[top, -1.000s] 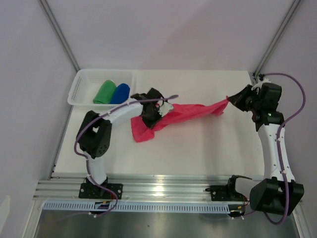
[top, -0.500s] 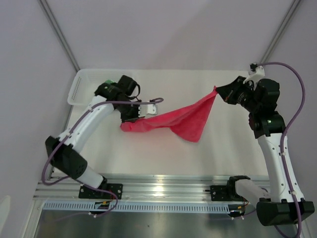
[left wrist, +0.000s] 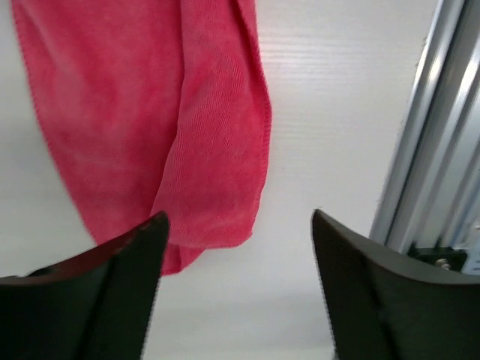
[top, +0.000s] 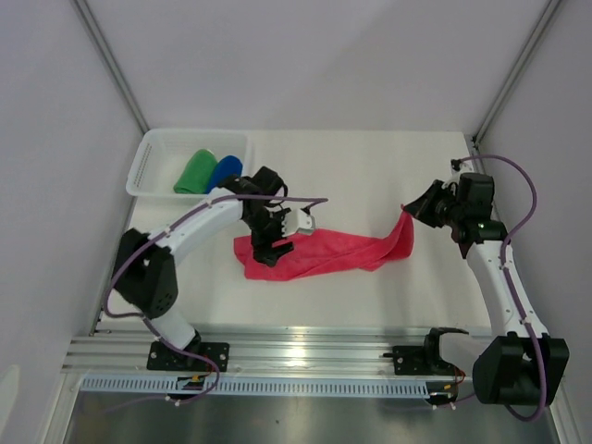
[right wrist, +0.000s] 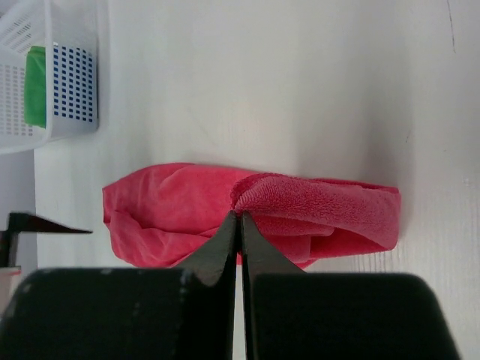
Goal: Roll the towels
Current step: Flatten the towel
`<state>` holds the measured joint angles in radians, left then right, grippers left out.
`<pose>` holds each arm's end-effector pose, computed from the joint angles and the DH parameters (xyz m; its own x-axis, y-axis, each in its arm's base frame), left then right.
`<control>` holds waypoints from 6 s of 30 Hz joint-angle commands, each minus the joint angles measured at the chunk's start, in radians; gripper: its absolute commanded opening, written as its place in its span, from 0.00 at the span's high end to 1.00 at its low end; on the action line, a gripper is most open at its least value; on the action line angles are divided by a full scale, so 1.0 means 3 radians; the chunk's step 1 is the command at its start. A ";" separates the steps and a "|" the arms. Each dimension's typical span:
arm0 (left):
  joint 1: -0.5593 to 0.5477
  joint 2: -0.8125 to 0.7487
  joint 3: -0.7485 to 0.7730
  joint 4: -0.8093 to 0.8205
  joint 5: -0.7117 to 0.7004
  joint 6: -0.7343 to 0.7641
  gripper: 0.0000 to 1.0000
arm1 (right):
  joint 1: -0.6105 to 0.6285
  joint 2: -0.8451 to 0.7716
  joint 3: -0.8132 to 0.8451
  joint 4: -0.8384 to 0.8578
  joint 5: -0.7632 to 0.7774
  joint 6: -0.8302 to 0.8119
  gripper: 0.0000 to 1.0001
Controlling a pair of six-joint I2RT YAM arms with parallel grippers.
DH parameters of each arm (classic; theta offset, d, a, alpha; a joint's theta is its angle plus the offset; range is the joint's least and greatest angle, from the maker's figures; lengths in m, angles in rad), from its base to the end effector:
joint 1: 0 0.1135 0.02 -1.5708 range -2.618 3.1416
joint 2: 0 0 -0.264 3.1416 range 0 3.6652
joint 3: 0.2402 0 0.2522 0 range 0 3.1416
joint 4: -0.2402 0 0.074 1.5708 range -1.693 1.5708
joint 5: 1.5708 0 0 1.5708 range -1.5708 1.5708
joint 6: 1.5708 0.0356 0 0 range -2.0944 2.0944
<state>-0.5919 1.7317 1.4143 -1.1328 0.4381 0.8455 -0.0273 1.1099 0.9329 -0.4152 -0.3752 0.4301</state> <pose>0.2626 -0.1947 0.2492 -0.1367 0.9085 -0.3950 0.9797 0.0651 -0.1893 0.2434 0.0064 0.3061 -0.6233 0.4051 -0.6689 -0.0205 0.8466 0.5319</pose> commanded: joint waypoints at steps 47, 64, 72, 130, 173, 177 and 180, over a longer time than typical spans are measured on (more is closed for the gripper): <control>0.0510 -0.0597 -0.0647 0.0540 -0.0408 0.0128 0.99 | -0.0609 -0.0131 0.0193 0.0034 -0.0283 -0.0186 1.00; 0.1052 -0.1084 0.1932 -0.0085 -0.0315 -0.0528 0.99 | -0.0957 -0.0065 0.2029 -0.0329 -0.0391 -0.0263 1.00; 0.1022 -0.0798 0.1381 0.0386 -0.0090 -0.0589 0.99 | -0.0962 0.0084 0.1687 0.0058 -0.0401 -0.0069 1.00; -0.0231 0.0149 -0.0690 0.1265 -0.1189 -0.0993 0.59 | -0.0400 0.0043 0.0183 0.0218 -0.0150 -0.0094 1.00; -0.0021 0.0016 -0.0332 0.1368 -0.1670 -0.0911 0.54 | -0.0497 -0.0059 0.0147 0.0136 -0.0248 -0.0176 1.00; -0.0011 0.0047 -0.0332 0.1352 -0.1670 -0.0911 0.53 | -0.0497 -0.0064 0.0147 0.0131 -0.0268 -0.0176 1.00; -0.0011 0.0036 -0.0332 0.1327 -0.1634 -0.0926 0.48 | -0.0497 -0.0064 0.0142 0.0121 -0.0268 -0.0186 1.00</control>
<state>-0.5995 1.7821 1.2816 -0.7235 -0.0505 0.5594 -0.1703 1.1194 0.9779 -0.3901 -0.4381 0.3897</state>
